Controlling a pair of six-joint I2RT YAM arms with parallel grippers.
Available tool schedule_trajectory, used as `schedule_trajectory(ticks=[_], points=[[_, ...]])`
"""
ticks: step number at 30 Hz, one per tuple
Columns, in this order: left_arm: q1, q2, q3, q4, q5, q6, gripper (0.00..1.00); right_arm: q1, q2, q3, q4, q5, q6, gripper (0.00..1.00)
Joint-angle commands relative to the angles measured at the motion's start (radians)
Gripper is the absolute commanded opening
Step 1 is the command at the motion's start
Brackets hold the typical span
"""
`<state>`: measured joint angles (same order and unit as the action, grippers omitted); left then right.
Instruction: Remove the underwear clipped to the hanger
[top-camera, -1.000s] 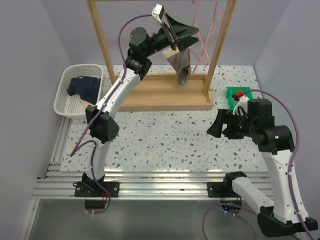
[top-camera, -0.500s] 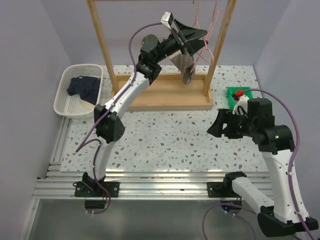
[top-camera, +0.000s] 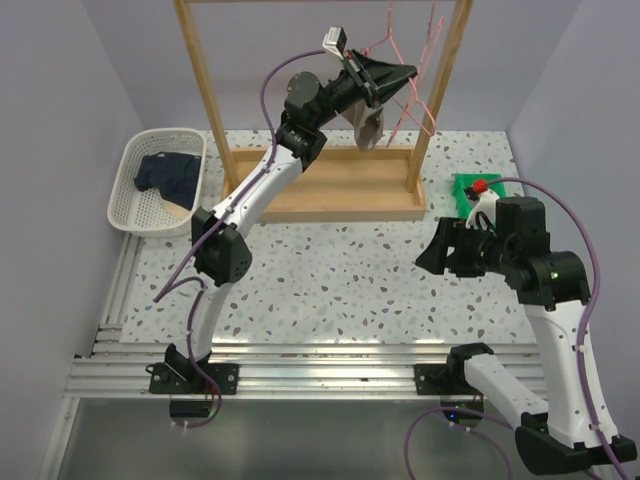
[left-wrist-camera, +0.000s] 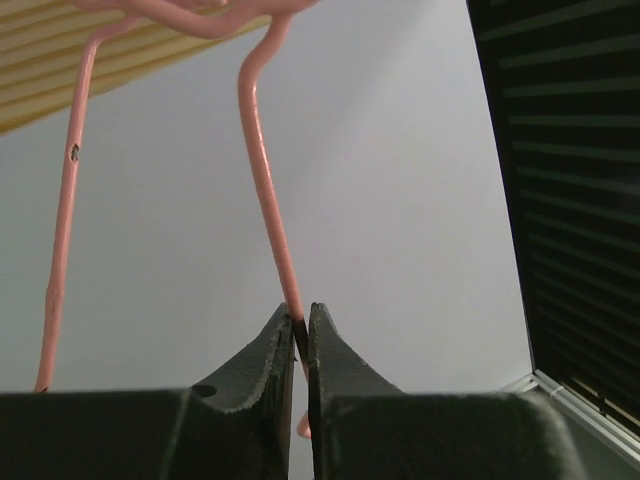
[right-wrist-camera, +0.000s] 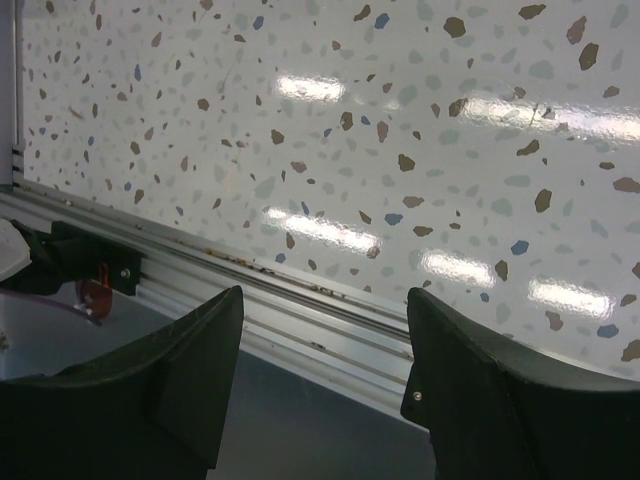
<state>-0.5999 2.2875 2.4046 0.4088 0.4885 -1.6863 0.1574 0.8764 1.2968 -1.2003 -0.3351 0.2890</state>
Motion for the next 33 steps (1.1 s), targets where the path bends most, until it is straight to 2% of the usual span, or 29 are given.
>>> schedule_trajectory(ticks=[1,3,8,14,24,26,27,29,32,33], points=[[0.015,-0.010,0.045,0.077,-0.007,0.000,0.07,0.005,0.001,0.007,0.031,-0.015,-0.002,0.70],[0.025,-0.019,0.047,0.079,0.007,0.011,0.00,0.004,0.003,-0.002,0.036,-0.018,-0.004,0.70],[0.066,-0.085,0.047,0.030,0.041,0.118,0.00,0.005,0.010,-0.019,0.051,-0.030,-0.002,0.68],[0.126,-0.154,-0.011,0.028,0.195,0.175,0.00,0.004,0.016,-0.019,0.053,-0.024,-0.008,0.68],[0.135,-0.422,-0.335,-0.053,0.398,0.347,0.00,0.005,0.013,-0.027,0.064,-0.007,-0.007,0.68],[0.137,-0.515,-0.465,-0.065,0.435,0.381,0.00,0.004,0.013,-0.031,0.067,-0.004,-0.005,0.69],[0.141,-0.552,-0.560,-0.082,0.446,0.423,0.00,0.005,0.013,-0.031,0.068,0.001,-0.005,0.69],[0.150,-0.670,-0.648,-0.134,0.459,0.491,0.00,0.005,0.013,-0.033,0.071,0.004,-0.007,0.69],[0.155,-0.830,-0.809,-0.290,0.455,0.669,0.00,0.004,0.010,-0.036,0.076,0.013,-0.002,0.71],[0.155,-0.868,-0.881,-0.385,0.450,0.770,0.00,0.005,0.010,-0.039,0.079,0.015,0.001,0.71]])
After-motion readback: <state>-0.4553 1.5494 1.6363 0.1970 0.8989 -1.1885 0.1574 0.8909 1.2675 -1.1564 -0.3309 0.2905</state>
